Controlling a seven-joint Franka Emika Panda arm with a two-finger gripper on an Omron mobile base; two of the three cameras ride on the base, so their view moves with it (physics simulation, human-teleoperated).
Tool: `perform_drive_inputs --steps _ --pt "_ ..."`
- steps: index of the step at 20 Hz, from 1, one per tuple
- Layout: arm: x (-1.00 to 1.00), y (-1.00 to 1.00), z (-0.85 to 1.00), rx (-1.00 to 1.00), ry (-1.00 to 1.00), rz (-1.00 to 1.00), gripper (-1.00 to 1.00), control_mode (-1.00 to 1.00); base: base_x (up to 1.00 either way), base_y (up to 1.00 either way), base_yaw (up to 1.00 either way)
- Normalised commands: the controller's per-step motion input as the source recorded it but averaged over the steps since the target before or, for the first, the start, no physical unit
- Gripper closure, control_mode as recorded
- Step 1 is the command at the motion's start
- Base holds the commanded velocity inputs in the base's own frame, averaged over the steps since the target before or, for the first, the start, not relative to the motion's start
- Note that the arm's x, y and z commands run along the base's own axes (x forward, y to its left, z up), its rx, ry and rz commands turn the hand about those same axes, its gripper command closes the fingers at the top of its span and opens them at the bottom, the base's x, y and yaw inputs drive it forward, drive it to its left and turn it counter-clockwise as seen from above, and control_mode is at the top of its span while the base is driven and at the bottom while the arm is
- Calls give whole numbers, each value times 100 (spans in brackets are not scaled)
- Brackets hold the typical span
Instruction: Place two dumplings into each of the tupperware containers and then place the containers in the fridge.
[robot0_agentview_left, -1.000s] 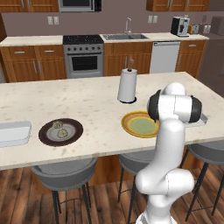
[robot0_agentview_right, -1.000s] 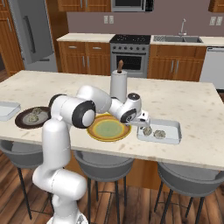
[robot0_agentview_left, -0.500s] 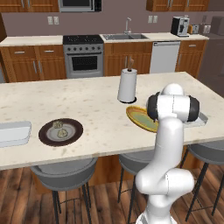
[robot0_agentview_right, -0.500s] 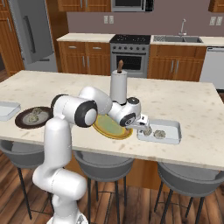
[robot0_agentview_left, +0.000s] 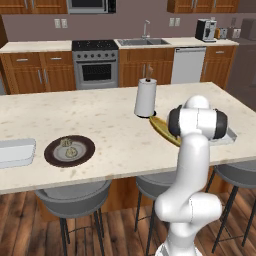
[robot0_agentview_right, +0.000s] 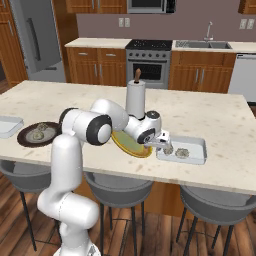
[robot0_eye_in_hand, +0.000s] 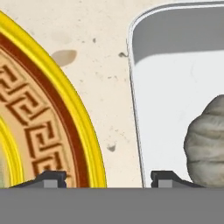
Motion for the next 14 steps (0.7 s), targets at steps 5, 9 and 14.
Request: perform_drive_inputs --steps 5,9,14 --pt "29 -1 -14 0 0 1 100 -100 0 0 0" --pt "26 -1 -21 0 0 2 100 -100 0 0 0" --pt "27 -13 -2 0 0 0 100 -100 0 0 0"
